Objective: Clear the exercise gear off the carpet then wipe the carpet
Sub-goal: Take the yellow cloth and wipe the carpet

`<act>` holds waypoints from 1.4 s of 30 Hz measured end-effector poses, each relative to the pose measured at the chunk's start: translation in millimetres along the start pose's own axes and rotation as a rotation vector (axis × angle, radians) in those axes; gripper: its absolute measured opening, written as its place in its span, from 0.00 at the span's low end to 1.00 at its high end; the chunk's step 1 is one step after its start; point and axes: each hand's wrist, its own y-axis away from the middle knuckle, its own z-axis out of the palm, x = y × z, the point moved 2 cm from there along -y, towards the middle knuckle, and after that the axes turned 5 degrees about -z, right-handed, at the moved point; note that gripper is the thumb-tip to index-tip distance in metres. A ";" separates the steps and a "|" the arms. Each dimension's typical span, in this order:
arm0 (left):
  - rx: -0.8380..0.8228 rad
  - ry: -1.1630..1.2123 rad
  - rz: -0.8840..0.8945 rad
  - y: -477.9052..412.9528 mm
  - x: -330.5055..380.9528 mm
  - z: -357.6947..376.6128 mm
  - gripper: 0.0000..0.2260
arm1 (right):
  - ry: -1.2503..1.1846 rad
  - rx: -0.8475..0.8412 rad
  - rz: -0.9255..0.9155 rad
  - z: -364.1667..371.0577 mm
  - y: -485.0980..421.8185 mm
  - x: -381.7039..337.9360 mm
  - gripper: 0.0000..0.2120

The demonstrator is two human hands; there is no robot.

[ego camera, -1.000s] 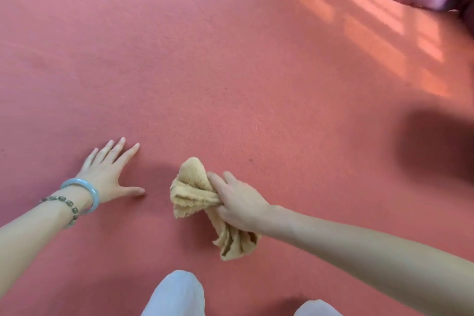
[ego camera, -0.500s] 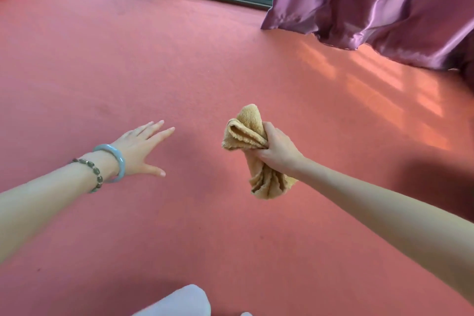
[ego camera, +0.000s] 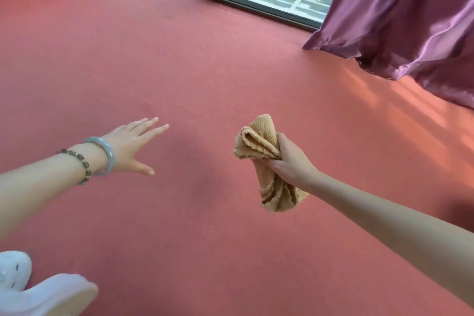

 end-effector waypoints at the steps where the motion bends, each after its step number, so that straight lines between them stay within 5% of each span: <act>1: -0.005 0.001 0.023 -6.0 -8.0 11.1 0.48 | 0.004 -0.001 0.019 10.7 -6.1 -2.0 0.19; 12: 0.012 -0.080 0.337 -84.0 -136.1 92.1 0.49 | 0.067 0.099 0.194 105.9 -80.2 -62.5 0.22; 29: -0.017 -0.250 0.742 -142.6 -224.4 80.4 0.46 | 0.030 0.289 0.310 152.5 -121.5 -162.4 0.27; 36: -0.002 -0.280 0.656 -141.9 -235.7 110.1 0.46 | 0.105 0.168 0.351 176.9 -74.4 -118.4 0.24; 42: -0.011 -0.182 0.561 -121.1 -245.7 129.6 0.48 | 0.490 0.101 0.702 157.4 -6.1 -57.1 0.24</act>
